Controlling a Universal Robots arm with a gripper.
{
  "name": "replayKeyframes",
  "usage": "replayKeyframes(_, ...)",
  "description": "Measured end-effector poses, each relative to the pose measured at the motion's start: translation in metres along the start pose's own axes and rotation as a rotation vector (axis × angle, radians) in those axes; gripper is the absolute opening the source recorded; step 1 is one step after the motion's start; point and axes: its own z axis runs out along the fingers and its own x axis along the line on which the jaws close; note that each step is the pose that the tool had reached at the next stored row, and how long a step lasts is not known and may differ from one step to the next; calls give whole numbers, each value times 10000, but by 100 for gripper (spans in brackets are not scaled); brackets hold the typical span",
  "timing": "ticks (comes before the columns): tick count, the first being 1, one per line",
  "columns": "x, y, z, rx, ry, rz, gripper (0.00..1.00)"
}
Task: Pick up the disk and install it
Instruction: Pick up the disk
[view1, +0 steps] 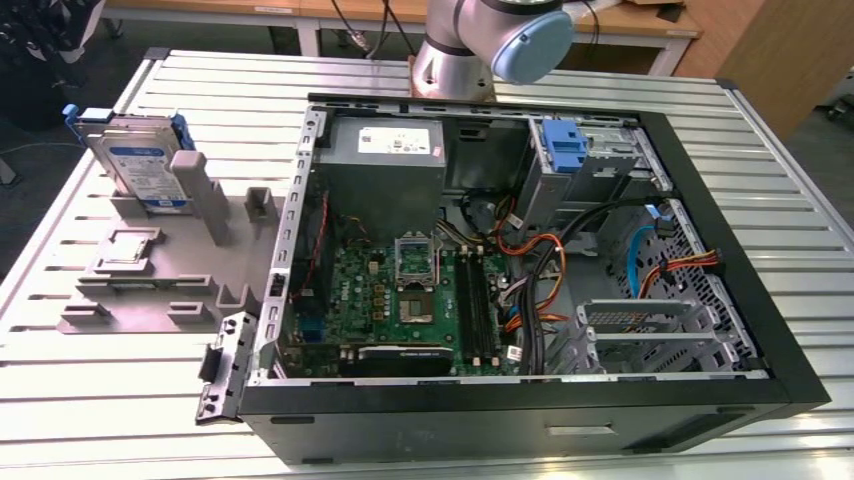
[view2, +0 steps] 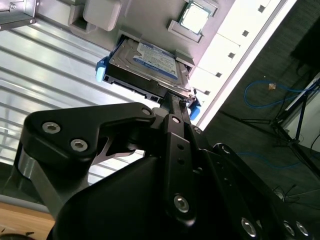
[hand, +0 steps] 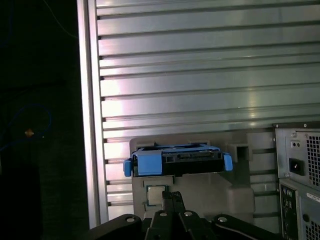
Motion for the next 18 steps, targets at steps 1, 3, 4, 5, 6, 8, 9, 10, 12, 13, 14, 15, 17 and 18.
replayKeyframes(1,0,0,0,2,4,-93,10)
replayKeyframes(3,0,0,2,3,13,-355,10)
replayKeyframes(4,0,0,1,4,19,-479,10)
replayKeyframes(5,0,0,1,6,25,-600,10)
replayKeyframes(6,0,0,2,7,30,-733,10)
replayKeyframes(8,0,0,2,10,42,-1055,10)
replayKeyframes(9,0,0,2,11,50,-1233,10)
replayKeyframes(10,0,0,3,14,58,-1429,10)
replayKeyframes(12,0,0,3,17,73,-1770,10)
replayKeyframes(13,0,0,3,19,80,-1920,10)
replayKeyframes(14,0,0,3,20,85,-2037,10)
replayKeyframes(15,0,0,4,20,89,-2146,10)
replayKeyframes(17,0,0,4,22,98,-2366,10)
replayKeyframes(18,0,0,4,23,102,-2459,10)
